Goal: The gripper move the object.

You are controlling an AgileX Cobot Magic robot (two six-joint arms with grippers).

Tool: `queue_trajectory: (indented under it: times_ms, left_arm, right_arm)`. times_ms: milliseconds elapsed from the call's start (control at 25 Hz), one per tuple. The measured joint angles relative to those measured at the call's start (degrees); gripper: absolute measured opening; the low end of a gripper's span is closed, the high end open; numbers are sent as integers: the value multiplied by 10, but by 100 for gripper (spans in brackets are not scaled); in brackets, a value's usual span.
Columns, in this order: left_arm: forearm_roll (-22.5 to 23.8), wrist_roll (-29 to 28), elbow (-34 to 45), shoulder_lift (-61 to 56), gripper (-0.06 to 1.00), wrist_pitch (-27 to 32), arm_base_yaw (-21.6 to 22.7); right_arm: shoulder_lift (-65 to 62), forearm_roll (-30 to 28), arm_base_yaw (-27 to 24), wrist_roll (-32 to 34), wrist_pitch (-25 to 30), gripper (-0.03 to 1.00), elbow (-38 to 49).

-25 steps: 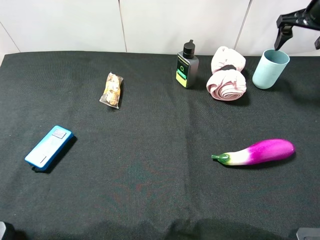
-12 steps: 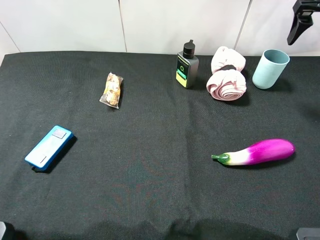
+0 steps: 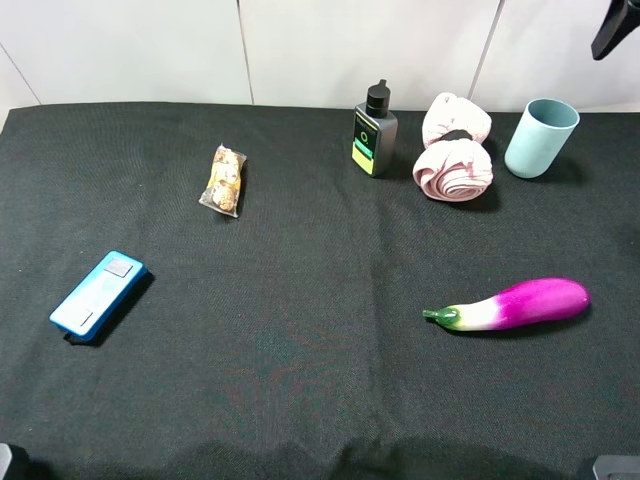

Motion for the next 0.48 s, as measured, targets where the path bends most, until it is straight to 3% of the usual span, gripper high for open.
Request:
queue_trajectory:
  times_ms: [480]
  left_arm:
    - [0, 0, 0, 0, 93, 0, 0]
  right_arm:
    - [-214, 0, 0, 0, 1, 69, 192]
